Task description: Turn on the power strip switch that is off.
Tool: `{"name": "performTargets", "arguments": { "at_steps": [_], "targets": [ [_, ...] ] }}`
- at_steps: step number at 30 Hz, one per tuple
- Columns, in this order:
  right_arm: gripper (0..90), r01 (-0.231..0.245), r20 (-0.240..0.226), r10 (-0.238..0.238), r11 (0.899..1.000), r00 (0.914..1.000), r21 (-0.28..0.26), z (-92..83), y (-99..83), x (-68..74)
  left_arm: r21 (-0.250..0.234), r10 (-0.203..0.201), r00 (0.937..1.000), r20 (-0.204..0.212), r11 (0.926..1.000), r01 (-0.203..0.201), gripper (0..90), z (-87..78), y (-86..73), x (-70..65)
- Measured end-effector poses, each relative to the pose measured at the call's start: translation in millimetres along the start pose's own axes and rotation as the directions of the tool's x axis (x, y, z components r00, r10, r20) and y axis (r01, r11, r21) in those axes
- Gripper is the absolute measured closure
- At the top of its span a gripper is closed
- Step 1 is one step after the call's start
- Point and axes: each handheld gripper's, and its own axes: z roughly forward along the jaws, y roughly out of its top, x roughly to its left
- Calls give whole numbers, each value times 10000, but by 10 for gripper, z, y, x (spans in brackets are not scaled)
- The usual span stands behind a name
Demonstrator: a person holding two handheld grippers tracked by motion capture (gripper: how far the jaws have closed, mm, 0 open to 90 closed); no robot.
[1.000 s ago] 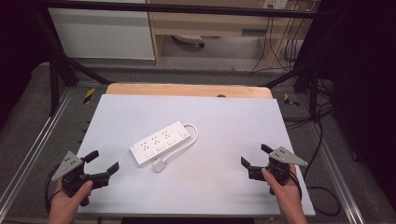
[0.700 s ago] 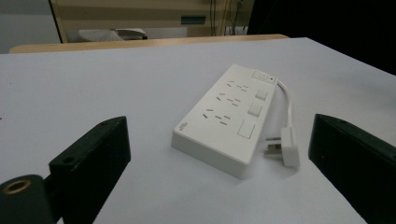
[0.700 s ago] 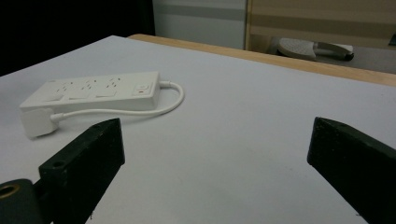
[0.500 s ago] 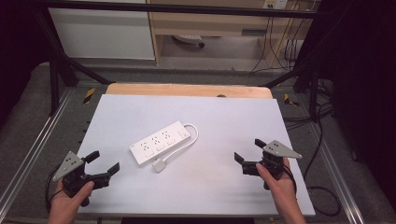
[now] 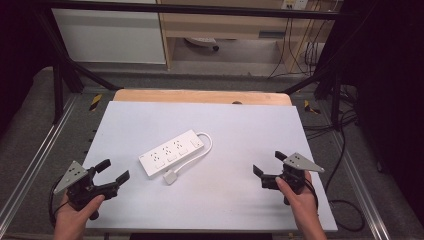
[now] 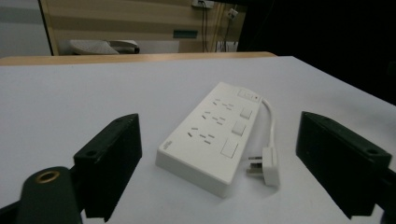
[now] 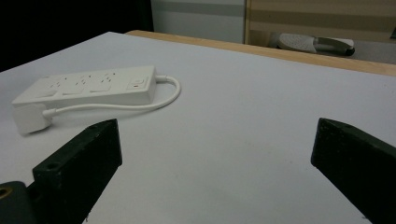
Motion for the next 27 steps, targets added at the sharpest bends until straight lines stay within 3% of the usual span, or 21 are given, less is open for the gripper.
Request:
{"name": "performTargets", "arguments": {
  "at_steps": [3,9,22,27],
  "targets": [
    [20,20,-2,-20,10000,10000,73,-6,-19,3,-210,100,9998,-178,9997,-103,233,-3,36,-18],
    [17,196,-48,-195,9996,9998,192,-12,-56,2,-500,10,9999,-113,9987,-16,370,-10,106,-29],
    [18,-25,39,24,9995,10000,322,-32,-128,-59,-382,142,9999,63,9992,-140,712,64,266,-62],
    [18,-37,30,36,9993,10000,363,-37,-141,-71,-464,179,9998,25,9988,-178,782,77,346,-67]
  ]
}}
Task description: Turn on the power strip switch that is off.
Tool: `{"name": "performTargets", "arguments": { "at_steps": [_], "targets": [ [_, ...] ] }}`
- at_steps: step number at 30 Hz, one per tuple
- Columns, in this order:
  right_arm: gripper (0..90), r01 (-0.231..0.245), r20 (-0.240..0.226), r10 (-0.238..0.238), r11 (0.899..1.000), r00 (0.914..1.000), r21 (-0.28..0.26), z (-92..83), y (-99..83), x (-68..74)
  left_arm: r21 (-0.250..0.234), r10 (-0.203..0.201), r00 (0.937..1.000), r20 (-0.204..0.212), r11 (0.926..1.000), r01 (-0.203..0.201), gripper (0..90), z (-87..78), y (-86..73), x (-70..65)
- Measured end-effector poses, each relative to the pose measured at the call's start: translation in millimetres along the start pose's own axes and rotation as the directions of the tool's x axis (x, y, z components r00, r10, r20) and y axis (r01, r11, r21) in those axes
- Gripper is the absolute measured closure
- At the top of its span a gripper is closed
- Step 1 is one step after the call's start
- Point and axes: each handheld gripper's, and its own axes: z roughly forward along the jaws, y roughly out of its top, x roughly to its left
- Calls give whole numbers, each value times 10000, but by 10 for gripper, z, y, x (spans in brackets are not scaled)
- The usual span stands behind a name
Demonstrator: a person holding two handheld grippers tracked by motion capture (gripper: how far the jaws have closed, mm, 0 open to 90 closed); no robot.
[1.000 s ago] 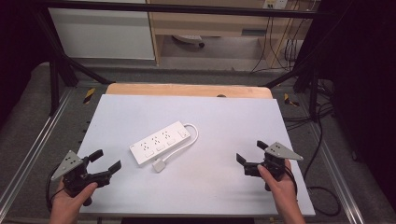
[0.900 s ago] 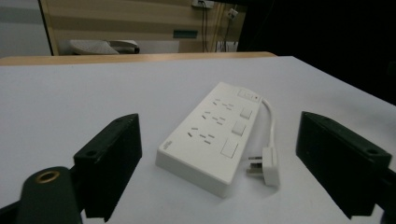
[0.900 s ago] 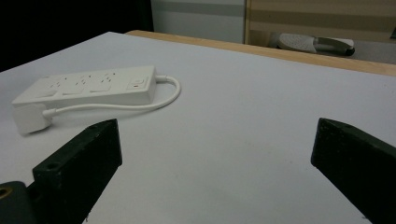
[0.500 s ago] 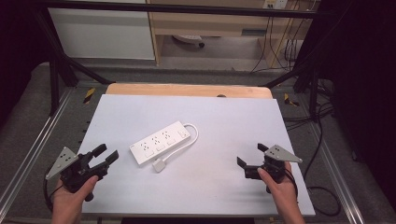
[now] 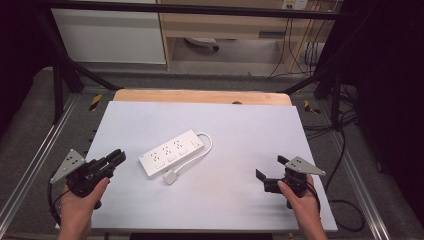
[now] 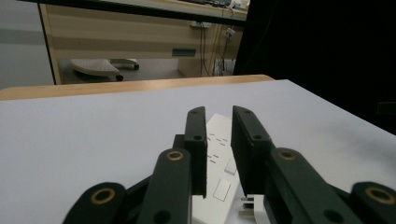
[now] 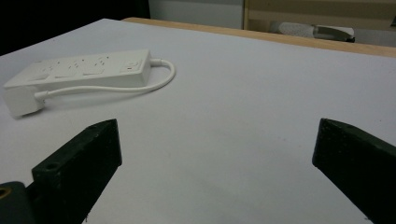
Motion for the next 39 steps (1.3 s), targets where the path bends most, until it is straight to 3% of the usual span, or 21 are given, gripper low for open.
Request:
{"name": "performTargets", "arguments": {
  "at_steps": [3,11,25,39],
  "targets": [
    [19,-10,-23,10,10000,10000,18,-5,-8,4,57,7,9999,-163,10000,-6,834,17,23,7],
    [18,38,-38,-38,10000,10000,24,-6,-14,11,65,0,9999,-133,10000,1,897,97,38,39],
    [18,73,-65,-72,9999,10000,114,2,-29,9,331,-123,9997,223,9994,116,900,287,38,73],
    [18,31,-80,-30,9999,10000,127,-2,-36,4,643,70,9986,527,9979,-104,900,495,32,19]
  ]
}}
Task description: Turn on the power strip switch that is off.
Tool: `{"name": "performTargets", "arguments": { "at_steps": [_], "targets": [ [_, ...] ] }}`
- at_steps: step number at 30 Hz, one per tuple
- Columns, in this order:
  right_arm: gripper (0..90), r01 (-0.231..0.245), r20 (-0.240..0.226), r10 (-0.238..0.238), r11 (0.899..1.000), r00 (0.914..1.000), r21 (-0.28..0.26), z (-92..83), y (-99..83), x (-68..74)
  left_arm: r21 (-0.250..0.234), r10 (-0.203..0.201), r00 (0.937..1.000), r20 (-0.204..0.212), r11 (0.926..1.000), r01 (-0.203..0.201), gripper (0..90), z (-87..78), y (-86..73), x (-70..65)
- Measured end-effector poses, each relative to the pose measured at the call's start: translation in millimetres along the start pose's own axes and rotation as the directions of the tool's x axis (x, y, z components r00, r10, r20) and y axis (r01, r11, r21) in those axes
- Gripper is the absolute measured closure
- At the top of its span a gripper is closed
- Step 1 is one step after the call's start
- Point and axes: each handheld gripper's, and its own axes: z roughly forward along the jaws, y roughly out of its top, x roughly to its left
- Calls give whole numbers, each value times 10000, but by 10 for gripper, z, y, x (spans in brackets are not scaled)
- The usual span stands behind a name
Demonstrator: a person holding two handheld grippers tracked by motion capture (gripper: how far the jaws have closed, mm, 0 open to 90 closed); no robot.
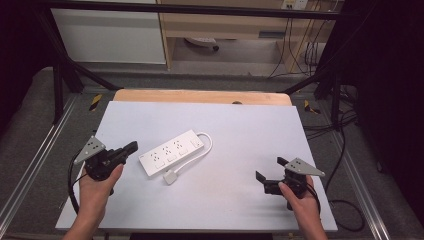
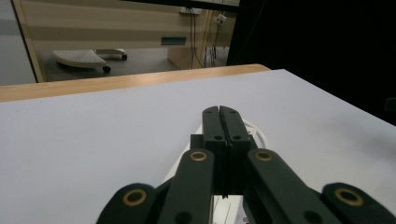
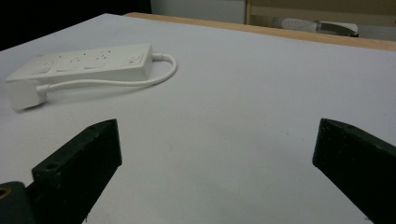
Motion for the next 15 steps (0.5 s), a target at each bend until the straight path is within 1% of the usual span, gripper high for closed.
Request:
{"name": "performTargets", "arguments": {
  "at_steps": [9,13,15],
  "targets": [
    [18,-44,-3,44,10000,10000,20,-10,-3,-1,237,-19,9998,195,9997,14,900,133,7,-1],
    [18,-68,13,68,10000,10000,1,-12,-5,-17,385,110,9996,269,9992,-121,900,204,8,-10],
    [18,-64,23,64,10000,10000,-21,-15,-6,-21,513,64,9991,410,9986,-85,900,245,-1,-16]
  ]
}}
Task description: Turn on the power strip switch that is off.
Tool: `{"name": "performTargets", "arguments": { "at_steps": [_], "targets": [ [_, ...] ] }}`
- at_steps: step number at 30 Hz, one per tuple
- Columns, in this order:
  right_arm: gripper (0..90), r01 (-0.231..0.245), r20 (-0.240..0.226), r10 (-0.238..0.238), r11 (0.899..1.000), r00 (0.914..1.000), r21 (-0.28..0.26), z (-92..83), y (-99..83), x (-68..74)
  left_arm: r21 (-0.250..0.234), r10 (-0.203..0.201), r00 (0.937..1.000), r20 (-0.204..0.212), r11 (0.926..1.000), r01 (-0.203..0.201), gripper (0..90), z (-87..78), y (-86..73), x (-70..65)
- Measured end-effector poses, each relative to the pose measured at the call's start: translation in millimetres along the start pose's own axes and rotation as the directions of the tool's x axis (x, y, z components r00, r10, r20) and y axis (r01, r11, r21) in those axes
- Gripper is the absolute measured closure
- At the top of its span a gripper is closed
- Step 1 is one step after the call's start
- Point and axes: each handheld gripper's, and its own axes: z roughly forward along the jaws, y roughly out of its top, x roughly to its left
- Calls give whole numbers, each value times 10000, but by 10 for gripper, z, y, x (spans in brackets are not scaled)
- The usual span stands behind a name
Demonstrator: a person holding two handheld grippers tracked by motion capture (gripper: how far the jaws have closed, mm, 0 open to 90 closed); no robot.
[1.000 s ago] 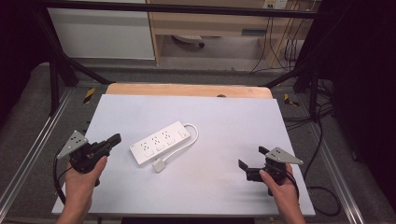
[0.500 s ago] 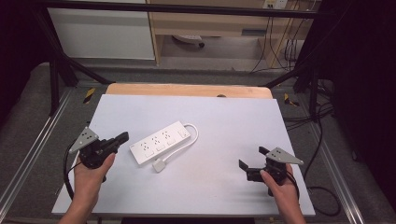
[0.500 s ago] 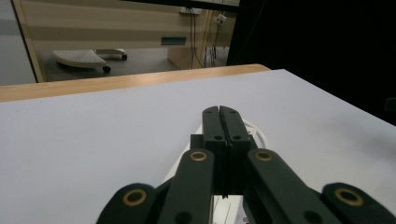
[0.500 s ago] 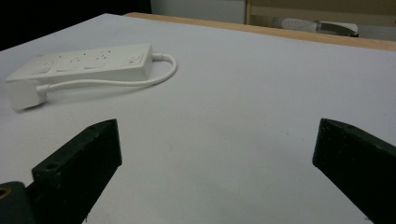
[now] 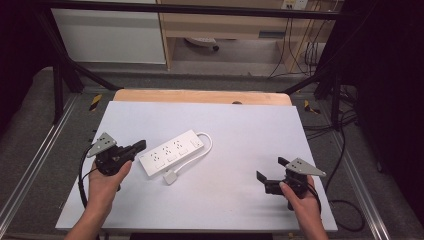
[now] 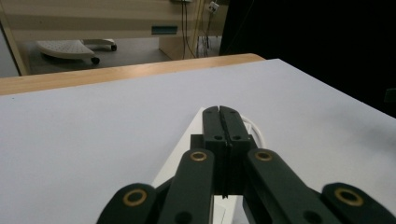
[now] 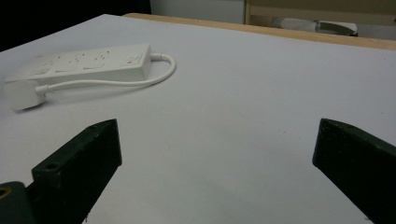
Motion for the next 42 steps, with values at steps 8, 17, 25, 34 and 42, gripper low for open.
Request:
{"name": "performTargets", "arguments": {
  "at_steps": [8,17,25,34,42],
  "targets": [
    [18,-94,-41,94,10000,9999,-11,-3,-7,-7,526,-107,9998,141,9986,99,900,161,-77,17],
    [18,-93,-60,93,10000,9999,23,-4,-10,-10,1049,26,9998,177,9945,-44,900,248,-123,21],
    [18,-119,-38,119,9999,9999,42,0,-16,-21,1419,25,9998,197,9899,-53,900,304,-183,20],
    [18,-180,-26,180,9998,9998,94,12,-25,-25,1954,62,9997,242,9807,-108,900,364,-308,12],
    [18,-166,-39,167,9998,9999,114,13,-28,-29,2138,62,9995,306,9768,-126,900,414,-363,-19]
  ]
}}
